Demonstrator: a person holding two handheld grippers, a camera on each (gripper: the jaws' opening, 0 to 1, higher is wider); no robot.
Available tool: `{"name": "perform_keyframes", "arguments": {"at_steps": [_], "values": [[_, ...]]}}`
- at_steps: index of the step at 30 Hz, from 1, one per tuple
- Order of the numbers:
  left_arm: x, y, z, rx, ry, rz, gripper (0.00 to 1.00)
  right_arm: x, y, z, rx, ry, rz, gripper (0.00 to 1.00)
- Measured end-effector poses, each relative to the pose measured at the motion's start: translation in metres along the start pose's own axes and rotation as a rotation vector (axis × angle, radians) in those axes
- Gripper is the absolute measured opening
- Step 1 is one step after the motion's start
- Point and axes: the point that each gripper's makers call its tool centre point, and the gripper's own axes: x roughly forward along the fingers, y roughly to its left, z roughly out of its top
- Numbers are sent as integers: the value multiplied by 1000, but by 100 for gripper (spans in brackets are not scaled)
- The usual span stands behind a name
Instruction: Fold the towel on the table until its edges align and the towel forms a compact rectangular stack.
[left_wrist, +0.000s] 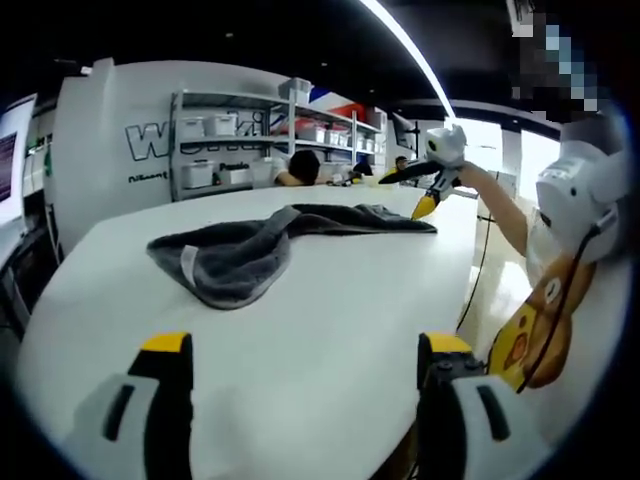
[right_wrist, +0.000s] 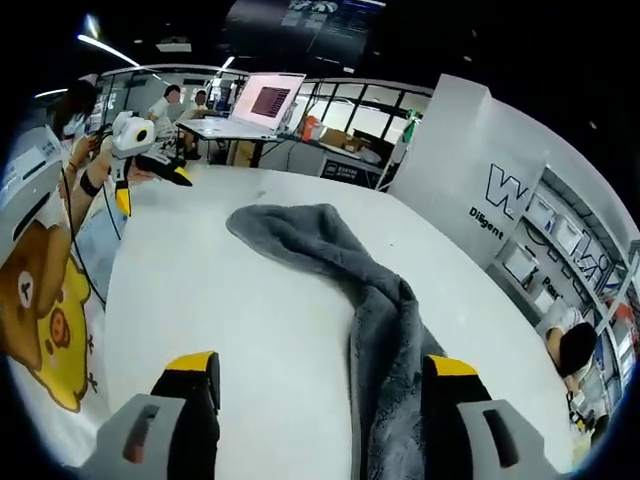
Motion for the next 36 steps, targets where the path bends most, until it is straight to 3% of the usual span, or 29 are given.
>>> {"name": "perform_keyframes", "arguments": {"at_steps": [11, 16, 19, 29, 36], "values": [[-2, 3, 2, 1, -2, 6, 98, 36, -11, 14, -58, 29, 6, 78], [-2, 4, 2, 2, 3, 8, 98, 50, -12, 18, -116, 46, 12, 71], [-2, 3, 2, 1, 3, 7, 98, 58, -12, 19, -198, 60, 8, 70], [-3, 2, 1, -2, 4, 8, 98, 90, -13, 11, -312, 109, 29, 58], [-5, 4, 0, -10, 0, 19, 98, 101, -18, 9, -364, 93, 46, 46]]}}
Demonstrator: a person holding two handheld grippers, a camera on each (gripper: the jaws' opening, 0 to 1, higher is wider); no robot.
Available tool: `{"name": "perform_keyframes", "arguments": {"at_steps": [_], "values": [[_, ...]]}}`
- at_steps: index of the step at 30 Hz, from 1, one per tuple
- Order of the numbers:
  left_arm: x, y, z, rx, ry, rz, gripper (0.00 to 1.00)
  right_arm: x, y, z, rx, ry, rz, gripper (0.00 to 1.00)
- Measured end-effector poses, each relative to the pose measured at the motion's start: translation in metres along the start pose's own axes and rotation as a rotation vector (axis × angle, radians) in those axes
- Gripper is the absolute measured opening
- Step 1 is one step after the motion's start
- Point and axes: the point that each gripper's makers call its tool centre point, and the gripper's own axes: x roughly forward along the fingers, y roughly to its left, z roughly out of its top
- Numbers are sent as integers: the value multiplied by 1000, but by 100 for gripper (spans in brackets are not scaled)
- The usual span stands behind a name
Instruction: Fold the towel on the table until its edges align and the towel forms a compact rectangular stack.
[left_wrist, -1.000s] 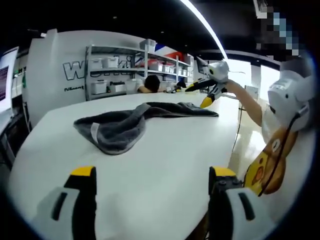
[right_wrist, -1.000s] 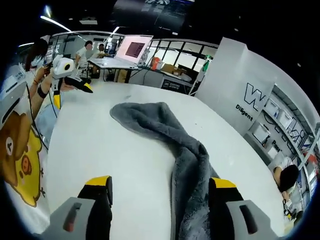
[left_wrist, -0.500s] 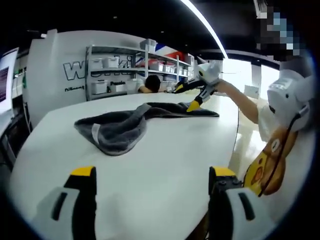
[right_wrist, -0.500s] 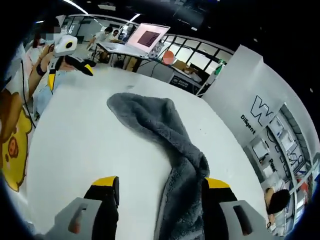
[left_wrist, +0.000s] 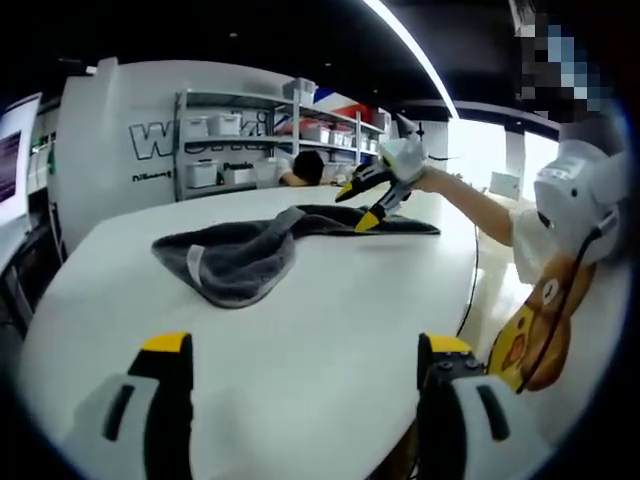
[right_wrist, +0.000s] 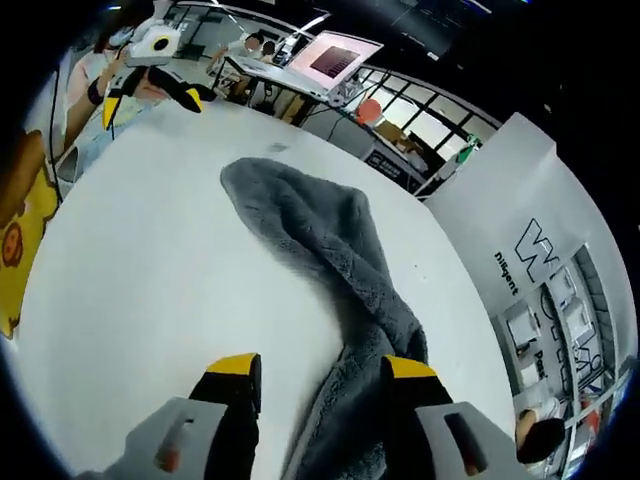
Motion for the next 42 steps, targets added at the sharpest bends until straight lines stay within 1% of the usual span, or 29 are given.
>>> {"name": "perform_keyframes", "arguments": {"at_steps": [1, 4, 5, 6, 7, 8, 9, 11, 15, 25, 32, 38, 42], "values": [[0, 0, 0, -1, 1, 1, 98, 1, -1, -1, -13, 2, -7, 45], [0, 0, -1, -1, 1, -1, 98, 7, -7, -5, -100, 23, -44, 43], [-1, 0, -1, -2, 0, -2, 98, 8, -7, -7, -132, 35, -54, 42], [-1, 0, -2, -2, -1, -3, 98, 11, -7, -11, -179, 63, -68, 42], [-1, 0, -2, -3, -2, -3, 98, 12, -7, -12, -185, 69, -74, 41], [-1, 0, -2, -6, -4, -2, 98, 14, -8, -15, -223, 89, -87, 40], [-2, 0, -2, -6, -4, 0, 98, 15, -7, -17, -236, 98, -96, 38], [-3, 1, -2, -7, -5, 3, 98, 17, -5, -18, -241, 98, -99, 33], [-4, 1, -3, -8, -5, 7, 98, 20, -3, -17, -247, 90, -97, 31], [-5, 0, -5, -17, -9, 9, 98, 25, -1, -17, -357, 115, -129, 25], [-5, -1, -6, -21, -9, 9, 98, 25, -3, -23, -383, 149, -157, 23], [-6, -1, -6, -24, -11, 11, 98, 29, -5, -28, -391, 162, -159, 19], [-6, -1, -6, -25, -13, 11, 98, 33, -11, -33, -387, 170, -161, 16]]}}
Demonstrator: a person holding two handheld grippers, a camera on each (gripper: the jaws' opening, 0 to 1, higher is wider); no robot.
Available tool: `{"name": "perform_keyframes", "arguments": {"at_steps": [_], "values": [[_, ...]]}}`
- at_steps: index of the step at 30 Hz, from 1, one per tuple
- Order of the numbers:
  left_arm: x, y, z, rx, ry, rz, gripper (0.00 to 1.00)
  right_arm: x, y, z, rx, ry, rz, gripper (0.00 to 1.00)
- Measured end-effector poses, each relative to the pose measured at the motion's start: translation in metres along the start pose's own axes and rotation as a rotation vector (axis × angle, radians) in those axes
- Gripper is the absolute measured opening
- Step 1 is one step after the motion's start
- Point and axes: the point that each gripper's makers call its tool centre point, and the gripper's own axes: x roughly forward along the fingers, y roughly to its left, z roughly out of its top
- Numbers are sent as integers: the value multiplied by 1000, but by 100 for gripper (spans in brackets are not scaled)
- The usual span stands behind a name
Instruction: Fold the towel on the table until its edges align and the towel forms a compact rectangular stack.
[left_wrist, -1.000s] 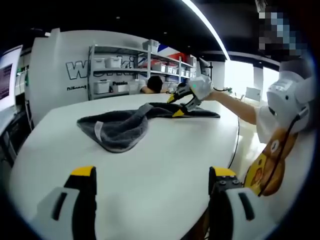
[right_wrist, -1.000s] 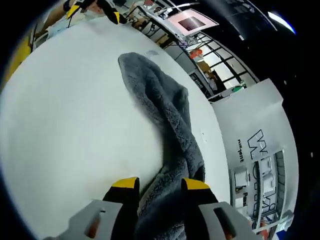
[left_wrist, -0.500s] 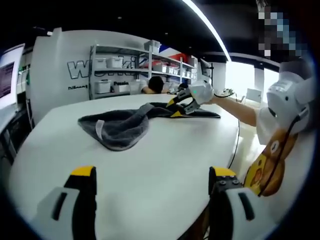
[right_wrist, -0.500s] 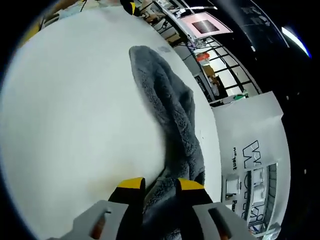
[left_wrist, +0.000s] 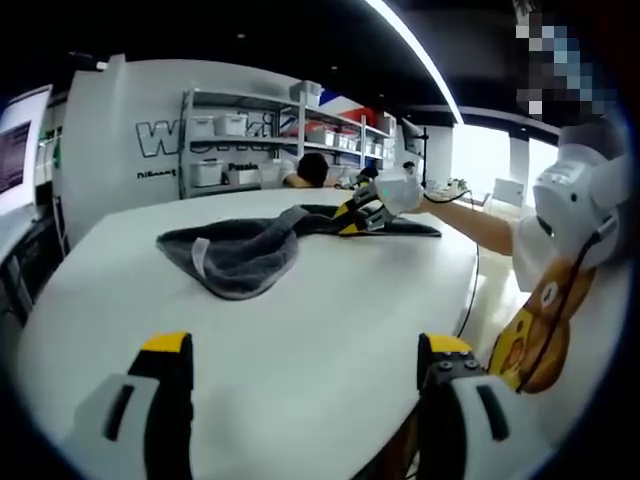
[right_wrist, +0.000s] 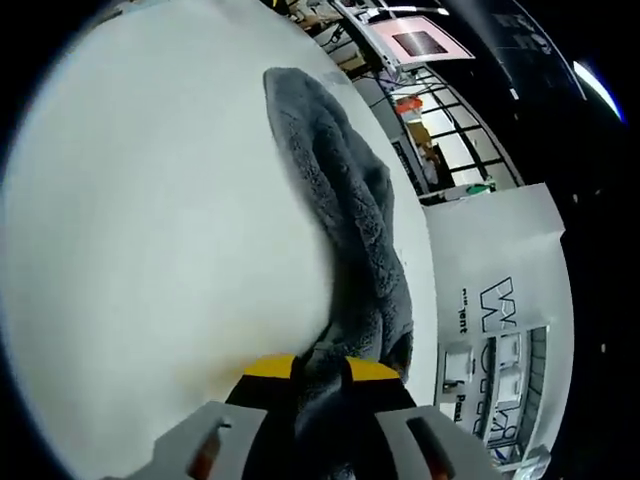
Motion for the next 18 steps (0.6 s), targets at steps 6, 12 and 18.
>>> {"name": "perform_keyframes", "arguments": {"at_steps": [6, 12, 18], "values": [[-1, 2, -2, -6, 0, 2, 98, 6, 0, -4, 18, 8, 16, 12], [-3, 3, -2, -5, -1, 5, 98, 7, -1, -4, 65, -1, 30, 3], [-3, 3, -1, -3, 0, 3, 98, -3, -5, 1, 126, -38, 25, 2]]}}
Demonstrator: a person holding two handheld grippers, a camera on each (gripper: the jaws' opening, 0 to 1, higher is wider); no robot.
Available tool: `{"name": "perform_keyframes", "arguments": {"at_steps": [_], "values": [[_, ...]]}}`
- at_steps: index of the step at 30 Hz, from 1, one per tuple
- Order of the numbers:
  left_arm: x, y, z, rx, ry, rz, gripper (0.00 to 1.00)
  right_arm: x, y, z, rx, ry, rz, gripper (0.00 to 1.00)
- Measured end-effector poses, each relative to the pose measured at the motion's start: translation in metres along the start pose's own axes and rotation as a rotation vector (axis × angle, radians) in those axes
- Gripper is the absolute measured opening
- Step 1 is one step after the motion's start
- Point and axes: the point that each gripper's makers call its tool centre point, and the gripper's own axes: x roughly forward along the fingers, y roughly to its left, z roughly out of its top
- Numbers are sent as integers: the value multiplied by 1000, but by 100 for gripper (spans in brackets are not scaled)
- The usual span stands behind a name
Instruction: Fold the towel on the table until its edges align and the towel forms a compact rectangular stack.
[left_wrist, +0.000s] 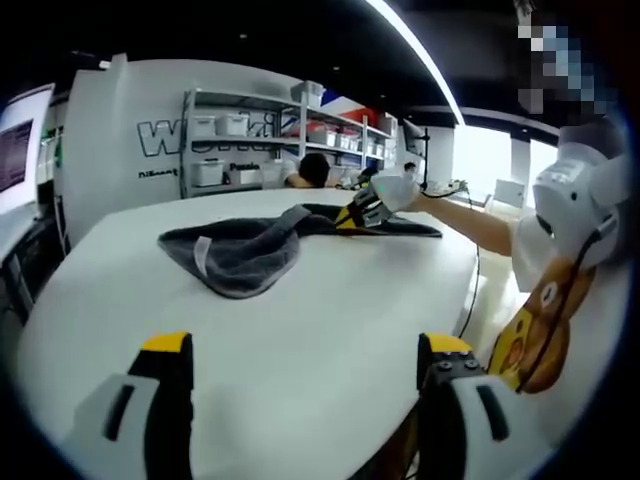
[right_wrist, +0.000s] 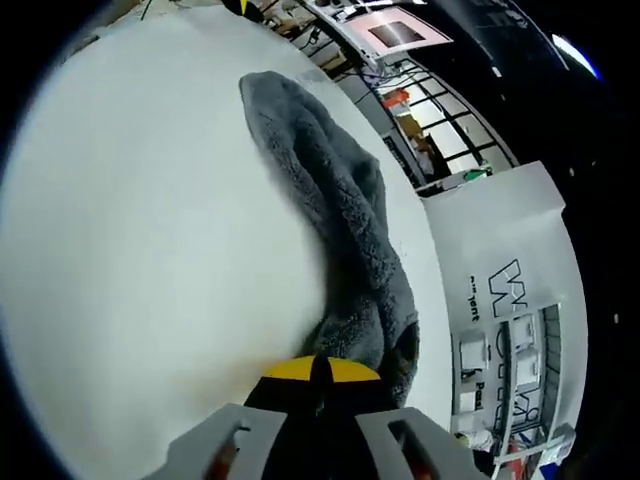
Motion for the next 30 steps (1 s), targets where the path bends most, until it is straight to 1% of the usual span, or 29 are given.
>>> {"name": "perform_keyframes", "arguments": {"at_steps": [5, 8, 11, 16, 23, 30], "values": [[1, 0, 0, 2, 1, -3, 98, -12, -7, 2, 31, -26, -21, 2], [2, -1, 1, 4, 2, -8, 98, -27, -11, 7, 47, -50, -46, 2], [4, -3, 1, 6, 3, -14, 97, -35, -16, 9, 62, -75, -65, 2], [6, -4, 2, 10, 6, -20, 97, -59, -20, 17, 87, -122, -97, 2], [9, -7, 3, 13, 9, -26, 97, -90, -16, 30, 117, -196, -104, 2], [10, -9, 4, 17, 12, -29, 97, -116, -10, 37, 119, -238, -117, 2]]}}
